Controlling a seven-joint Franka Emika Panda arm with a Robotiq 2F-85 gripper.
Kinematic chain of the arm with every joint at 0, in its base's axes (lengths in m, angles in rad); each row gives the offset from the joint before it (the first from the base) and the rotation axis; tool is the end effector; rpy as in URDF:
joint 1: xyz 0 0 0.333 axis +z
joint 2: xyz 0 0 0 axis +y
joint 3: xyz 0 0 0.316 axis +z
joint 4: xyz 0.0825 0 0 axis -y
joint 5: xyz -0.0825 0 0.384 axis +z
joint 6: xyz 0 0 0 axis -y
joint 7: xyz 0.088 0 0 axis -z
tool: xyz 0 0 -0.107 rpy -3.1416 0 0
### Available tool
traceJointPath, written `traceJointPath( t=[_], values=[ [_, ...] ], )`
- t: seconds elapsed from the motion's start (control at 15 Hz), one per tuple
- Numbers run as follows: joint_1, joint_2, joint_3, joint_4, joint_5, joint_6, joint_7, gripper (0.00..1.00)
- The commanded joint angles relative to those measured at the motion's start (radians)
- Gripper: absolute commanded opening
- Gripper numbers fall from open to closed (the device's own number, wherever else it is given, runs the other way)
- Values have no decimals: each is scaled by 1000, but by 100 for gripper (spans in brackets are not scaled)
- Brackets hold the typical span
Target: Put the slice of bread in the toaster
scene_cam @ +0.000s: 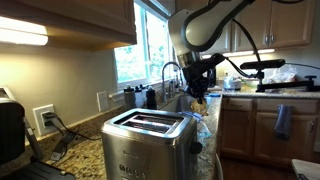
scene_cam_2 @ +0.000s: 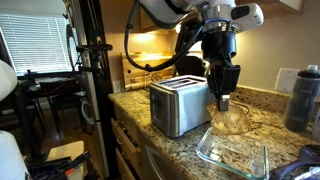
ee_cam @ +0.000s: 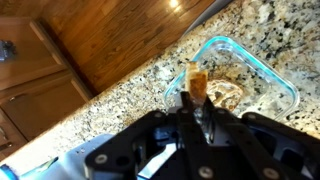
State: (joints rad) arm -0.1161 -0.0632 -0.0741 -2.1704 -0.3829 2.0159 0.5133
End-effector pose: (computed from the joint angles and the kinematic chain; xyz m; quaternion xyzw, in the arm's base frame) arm 0.5012 -0.1191 0.4171 0.9520 -0.2537 -0.0175 0.1706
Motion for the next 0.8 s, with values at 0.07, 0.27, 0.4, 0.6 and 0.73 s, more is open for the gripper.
traceJointPath(
  t=[0.07, 0.27, 0.4, 0.6, 0.73],
  values=[
    [3, -40, 0, -5, -26, -39, -61, 7],
    [2, -45, -1, -9, -20, -29, -86, 7],
    [1, -57, -2, -19, -20, -20, -96, 7],
    [1, -76, -2, -27, -20, -12, -110, 7],
    [0, -86, -1, -26, -20, -11, -121, 7]
  ],
)
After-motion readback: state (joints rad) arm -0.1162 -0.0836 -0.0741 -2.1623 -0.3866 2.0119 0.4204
